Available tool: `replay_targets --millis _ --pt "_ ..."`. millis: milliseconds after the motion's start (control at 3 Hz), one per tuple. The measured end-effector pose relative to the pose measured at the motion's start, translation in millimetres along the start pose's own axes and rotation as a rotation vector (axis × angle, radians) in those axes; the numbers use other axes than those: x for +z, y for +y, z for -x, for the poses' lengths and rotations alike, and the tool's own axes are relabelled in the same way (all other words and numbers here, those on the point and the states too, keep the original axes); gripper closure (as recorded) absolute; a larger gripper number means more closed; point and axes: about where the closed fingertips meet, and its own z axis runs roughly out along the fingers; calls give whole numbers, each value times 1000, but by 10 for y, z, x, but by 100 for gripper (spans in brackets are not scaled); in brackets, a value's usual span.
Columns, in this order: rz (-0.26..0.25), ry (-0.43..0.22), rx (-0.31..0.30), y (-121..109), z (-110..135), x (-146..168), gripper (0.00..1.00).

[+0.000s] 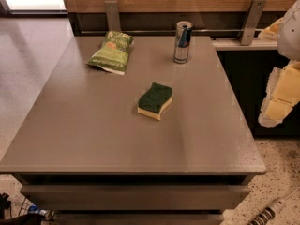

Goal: Pick green jalapeno chip bag

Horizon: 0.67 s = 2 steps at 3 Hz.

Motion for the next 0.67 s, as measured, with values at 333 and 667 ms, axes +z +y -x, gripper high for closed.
replay_targets --millis 333,667 --pt "-16 -11 -2 -34 28 -2 0" --pt "-57 -62 18 -217 138 93 0"
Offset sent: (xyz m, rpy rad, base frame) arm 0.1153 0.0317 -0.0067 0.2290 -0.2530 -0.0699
